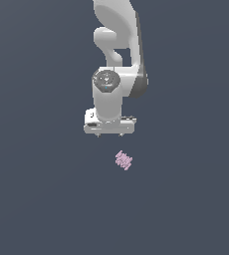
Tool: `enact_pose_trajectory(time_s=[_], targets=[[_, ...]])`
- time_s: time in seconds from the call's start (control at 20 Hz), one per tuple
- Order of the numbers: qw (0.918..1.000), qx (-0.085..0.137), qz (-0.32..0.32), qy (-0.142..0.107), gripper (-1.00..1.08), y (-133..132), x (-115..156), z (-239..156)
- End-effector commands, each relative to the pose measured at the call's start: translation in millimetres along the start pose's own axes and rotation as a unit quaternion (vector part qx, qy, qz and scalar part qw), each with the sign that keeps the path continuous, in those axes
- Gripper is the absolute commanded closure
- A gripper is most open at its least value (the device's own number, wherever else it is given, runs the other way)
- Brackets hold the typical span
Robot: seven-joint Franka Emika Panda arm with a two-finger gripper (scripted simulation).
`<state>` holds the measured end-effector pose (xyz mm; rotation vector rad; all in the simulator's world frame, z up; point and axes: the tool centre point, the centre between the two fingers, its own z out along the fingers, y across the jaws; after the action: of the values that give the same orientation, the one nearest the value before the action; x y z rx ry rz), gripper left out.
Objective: Pick up the object and move it to a goal position.
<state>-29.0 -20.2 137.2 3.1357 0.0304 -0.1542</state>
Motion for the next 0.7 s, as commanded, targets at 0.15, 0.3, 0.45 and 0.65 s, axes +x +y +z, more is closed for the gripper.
enact_pose_trajectory(time_s=[0.15, 0.3, 0.45, 0.65], targets=[[1.0, 0.0, -0.004, 0.0, -0.92, 0, 1, 0], [0.9999, -0.001, -0.015, 0.001, -0.92, -2, 3, 1], [0.9994, -0.002, -0.034, 0.003, -0.92, -4, 7, 2], [0.9975, -0.004, -0.07, 0.007, -0.92, -9, 14, 5]])
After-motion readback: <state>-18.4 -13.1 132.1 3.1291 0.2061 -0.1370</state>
